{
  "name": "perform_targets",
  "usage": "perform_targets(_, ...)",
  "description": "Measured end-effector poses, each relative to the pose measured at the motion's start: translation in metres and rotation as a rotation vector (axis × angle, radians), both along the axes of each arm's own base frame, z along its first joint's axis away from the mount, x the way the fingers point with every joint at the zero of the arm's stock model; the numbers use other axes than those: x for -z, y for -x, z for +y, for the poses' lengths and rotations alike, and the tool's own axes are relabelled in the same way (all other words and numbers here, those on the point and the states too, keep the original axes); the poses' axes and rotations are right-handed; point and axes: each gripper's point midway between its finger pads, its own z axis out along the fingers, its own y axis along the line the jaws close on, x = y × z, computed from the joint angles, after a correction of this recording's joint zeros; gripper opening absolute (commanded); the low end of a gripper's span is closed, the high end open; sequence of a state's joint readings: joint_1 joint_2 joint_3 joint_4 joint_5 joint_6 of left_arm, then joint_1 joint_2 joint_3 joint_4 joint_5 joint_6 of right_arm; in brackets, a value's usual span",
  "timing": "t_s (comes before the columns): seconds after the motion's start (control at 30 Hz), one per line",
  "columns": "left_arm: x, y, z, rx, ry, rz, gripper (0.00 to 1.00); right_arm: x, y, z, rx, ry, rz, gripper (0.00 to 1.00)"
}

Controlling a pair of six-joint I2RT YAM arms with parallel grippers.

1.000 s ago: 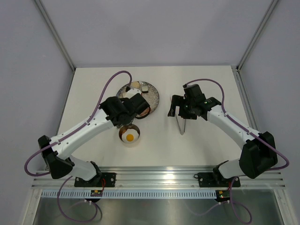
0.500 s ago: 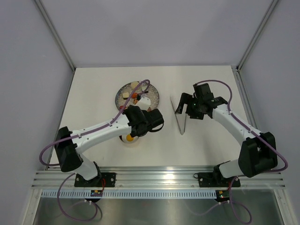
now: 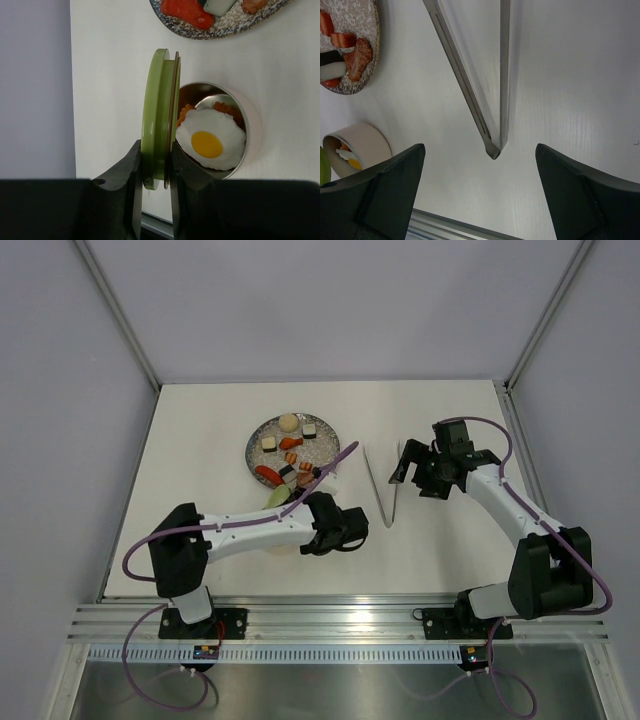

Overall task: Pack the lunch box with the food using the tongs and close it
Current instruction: Close the box lid on the packing box.

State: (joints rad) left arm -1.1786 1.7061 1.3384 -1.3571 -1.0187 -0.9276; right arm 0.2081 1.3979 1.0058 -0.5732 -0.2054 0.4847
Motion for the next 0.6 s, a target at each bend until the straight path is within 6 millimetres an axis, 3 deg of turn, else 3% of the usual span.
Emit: perform_targets(0.6,0.021,0.011,0.019,0.001,-0.088,0.016,0.00,0.006,0.004,0.003,-0.015,-0.017,0.018,0.99)
